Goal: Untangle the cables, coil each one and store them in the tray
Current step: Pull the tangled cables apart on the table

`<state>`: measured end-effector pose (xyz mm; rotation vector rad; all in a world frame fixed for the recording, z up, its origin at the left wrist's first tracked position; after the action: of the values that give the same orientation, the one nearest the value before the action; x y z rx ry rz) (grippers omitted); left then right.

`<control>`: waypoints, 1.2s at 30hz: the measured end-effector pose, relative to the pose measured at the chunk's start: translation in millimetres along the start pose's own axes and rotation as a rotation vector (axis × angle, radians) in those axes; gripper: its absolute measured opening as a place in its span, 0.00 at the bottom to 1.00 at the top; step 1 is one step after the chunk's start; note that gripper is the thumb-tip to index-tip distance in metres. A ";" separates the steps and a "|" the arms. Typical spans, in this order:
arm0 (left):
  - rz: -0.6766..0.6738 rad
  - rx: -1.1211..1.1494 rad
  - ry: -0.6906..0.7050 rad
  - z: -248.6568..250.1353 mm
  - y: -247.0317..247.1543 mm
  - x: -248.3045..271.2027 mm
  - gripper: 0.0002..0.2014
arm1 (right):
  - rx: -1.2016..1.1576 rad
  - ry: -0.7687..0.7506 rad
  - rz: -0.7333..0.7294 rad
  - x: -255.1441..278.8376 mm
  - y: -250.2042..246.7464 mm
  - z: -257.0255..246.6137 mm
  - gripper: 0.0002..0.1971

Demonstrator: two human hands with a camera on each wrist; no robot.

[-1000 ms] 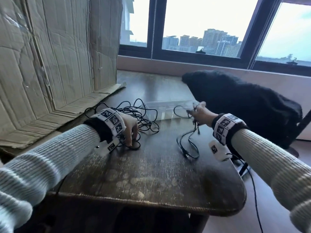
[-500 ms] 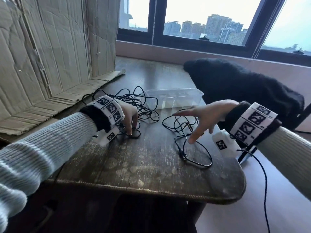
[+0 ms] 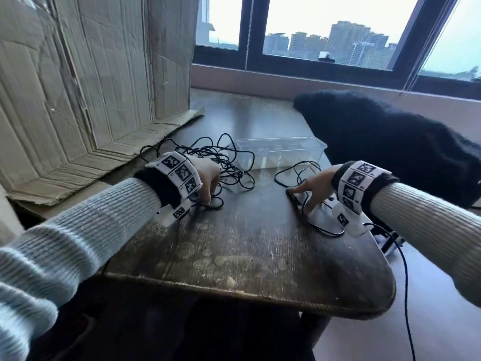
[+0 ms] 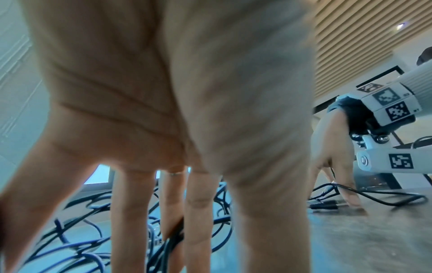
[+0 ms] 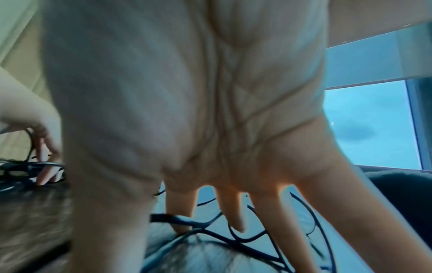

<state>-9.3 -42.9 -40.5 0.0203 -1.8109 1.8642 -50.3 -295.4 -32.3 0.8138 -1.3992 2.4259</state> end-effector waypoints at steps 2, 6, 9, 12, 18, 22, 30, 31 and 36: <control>0.050 -0.029 -0.032 -7.5 -3.3 2.8 0.17 | 0.050 0.040 0.059 -4.1 -11.2 5.6 0.41; 0.144 -0.022 -0.026 -16.9 -7.7 7.4 0.14 | 0.072 0.069 0.241 2.9 -51.4 4.1 0.32; 0.208 0.174 0.022 -20.0 -22.1 14.0 0.10 | -0.088 -0.081 0.485 8.3 -86.2 -18.0 0.25; 0.368 0.365 0.081 -16.4 -40.3 23.5 0.14 | -0.499 -0.270 0.535 -3.2 -101.6 -44.5 0.24; 0.632 0.500 0.181 -16.1 -62.0 33.2 0.19 | -0.728 -0.308 0.681 -24.0 -114.7 -66.3 0.07; 0.640 0.682 0.233 -22.3 -61.6 30.8 0.24 | -0.720 -0.301 0.687 -17.3 -121.4 -61.3 0.06; 0.538 0.573 0.226 -9.2 -75.6 26.3 0.46 | -0.952 -0.194 0.891 4.7 -136.8 -31.6 0.05; 0.545 0.609 0.246 -3.0 -79.4 24.6 0.49 | -0.965 -0.189 0.886 7.5 -138.5 -30.5 0.06; 0.835 0.598 0.204 20.3 -93.5 4.5 0.49 | -1.126 -0.205 0.968 26.1 -151.5 -27.5 0.04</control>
<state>15.4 -64.4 49.5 -0.7814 -1.1193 2.7854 -13.2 -195.3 81.7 0.0455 -3.2309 1.3742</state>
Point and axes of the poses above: each hand's wrist, its own x-axis away from the middle knuckle, its own y-axis out of the palm, z = x × y, the point moved 4 cm from there along -x, towards the middle knuckle, and after that the axes turned 11 degrees about x, right-handed, at the moved point
